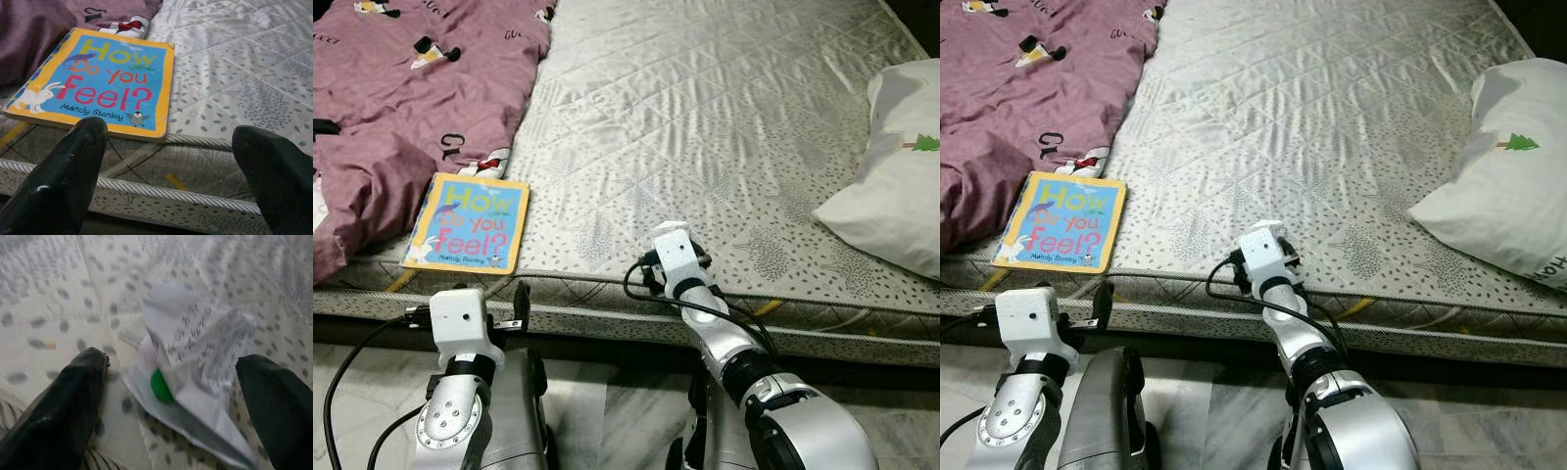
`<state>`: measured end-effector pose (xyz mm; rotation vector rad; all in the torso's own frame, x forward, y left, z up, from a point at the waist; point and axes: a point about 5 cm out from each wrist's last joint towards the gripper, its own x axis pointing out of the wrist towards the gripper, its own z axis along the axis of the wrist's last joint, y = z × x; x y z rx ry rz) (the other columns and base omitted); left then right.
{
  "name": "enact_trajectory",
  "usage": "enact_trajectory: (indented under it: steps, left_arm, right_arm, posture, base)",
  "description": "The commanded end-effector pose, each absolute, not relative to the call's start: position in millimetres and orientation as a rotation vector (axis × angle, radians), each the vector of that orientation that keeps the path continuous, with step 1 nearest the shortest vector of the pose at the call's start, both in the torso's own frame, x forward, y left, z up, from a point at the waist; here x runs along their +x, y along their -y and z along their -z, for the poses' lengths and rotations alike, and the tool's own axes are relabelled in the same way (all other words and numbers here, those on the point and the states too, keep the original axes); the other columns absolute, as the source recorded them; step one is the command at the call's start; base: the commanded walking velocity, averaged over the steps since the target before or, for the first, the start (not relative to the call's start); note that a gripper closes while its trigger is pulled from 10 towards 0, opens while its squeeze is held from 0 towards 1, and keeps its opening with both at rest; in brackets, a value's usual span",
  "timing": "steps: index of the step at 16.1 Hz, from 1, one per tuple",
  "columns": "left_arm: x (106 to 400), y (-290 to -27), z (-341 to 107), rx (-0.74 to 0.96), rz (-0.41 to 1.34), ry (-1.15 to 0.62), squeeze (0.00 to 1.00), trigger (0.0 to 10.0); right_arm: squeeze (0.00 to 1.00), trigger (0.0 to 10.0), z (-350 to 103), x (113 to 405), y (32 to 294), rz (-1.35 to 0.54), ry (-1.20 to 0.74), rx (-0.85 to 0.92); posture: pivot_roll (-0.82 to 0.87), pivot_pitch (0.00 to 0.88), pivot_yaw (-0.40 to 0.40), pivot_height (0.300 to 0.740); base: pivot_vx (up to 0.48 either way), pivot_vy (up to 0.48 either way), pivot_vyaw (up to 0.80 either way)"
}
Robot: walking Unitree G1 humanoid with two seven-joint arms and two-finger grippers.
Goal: Clean up the room
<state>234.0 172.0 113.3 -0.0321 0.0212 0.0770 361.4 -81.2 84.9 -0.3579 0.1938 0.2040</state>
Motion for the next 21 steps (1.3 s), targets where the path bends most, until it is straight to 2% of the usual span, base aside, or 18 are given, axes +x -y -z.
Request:
enact_trajectory:
  steps: [1, 9, 11, 21]
  left_arm:
    - [231.0, -171.0, -112.3, -0.026, -0.079, -0.037, 0.00, 10.0]
    - [235.5, -170.2, -112.3, -0.027, -0.067, -0.044, 0.00, 10.0]
    - [237.5, -169.4, -112.2, -0.028, -0.064, -0.044, 0.00, 10.0]
    - [251.9, -163.0, -110.7, -0.046, -0.034, -0.036, 0.00, 10.0]
  right_arm:
    - [0.00, 0.0, -75.1, 358.2, 87.6, -0.182, -0.252, -0.378]
    - [0.00, 0.0, -56.7, 349.4, 96.0, -0.119, -0.367, -0.365]
    - [0.00, 0.0, -50.6, 346.7, 105.3, -0.066, -0.414, -0.352]
    - [0.00, 0.0, -52.9, 349.2, 128.2, 0.029, -0.406, -0.257]
  posture:
    - [0.21, 0.260, -0.073, 0.531]
    - [0.21, 0.246, -0.068, 0.531]
    - [0.21, 0.237, -0.067, 0.531]
    - [0.14, 0.208, -0.043, 0.531]
  base:
    - [0.000, 0.000, 0.00]
    - [0.000, 0.000, 0.00]
    - [0.000, 0.000, 0.00]
    - [0.000, 0.000, 0.00]
